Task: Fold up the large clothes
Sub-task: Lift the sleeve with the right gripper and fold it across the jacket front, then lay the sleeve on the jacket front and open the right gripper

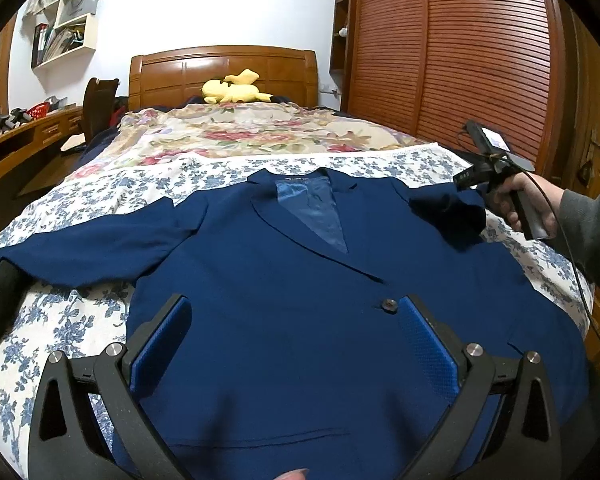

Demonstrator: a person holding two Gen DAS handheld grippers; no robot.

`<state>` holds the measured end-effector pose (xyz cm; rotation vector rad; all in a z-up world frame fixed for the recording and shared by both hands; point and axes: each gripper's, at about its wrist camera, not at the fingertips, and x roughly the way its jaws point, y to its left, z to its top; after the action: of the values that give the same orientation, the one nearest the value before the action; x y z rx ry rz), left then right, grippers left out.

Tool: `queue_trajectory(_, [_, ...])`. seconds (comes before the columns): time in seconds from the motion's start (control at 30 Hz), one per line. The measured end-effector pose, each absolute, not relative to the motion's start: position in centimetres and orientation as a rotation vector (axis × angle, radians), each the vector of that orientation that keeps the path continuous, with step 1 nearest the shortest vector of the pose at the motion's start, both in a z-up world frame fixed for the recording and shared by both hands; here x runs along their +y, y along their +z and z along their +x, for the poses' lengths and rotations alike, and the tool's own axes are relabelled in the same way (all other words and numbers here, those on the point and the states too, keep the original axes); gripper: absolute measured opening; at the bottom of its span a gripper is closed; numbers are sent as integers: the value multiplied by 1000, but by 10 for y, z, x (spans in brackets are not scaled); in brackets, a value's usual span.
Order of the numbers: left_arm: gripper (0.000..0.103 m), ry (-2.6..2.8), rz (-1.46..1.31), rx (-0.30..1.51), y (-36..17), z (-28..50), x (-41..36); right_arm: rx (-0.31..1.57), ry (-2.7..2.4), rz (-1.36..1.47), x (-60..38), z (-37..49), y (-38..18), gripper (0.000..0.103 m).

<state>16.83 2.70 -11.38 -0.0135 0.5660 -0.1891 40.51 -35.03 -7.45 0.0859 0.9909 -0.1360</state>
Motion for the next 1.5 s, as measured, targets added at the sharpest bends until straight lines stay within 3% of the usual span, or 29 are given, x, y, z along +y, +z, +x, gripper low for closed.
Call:
queue_trajectory(0.37, [103, -192, 1, 567, -115, 164, 24, 1017, -142, 184, -363, 413, -99, 54])
queue_trajectory(0.4, [103, -193, 7, 570, -115, 165, 23, 1016, -129, 188, -363, 412, -102, 51])
queue_trajectory(0.53, [103, -204, 23, 579, -118, 165, 18, 1024, -85, 155, -360, 408, -111, 8])
queue_trajectory(0.6, [103, -209, 29, 579, -118, 164, 16, 994, -61, 111, -357, 402, -108, 4])
queue_trajectory(0.77, [103, -211, 24, 577, -116, 163, 17, 766, -84, 25, -354, 371, -54, 3])
queue_trajectory(1.13, [103, -190, 27, 563, -111, 158, 24, 474, 115, -120, -292, 296, 77, 3])
queue_trajectory(1.3, [103, -169, 16, 545, -106, 151, 34, 445, 291, -155, -234, 258, 76, 3])
queue_trajectory(1.5, [103, -129, 10, 533, -103, 145, 50, 514, 488, -181, -174, 212, 25, 3])
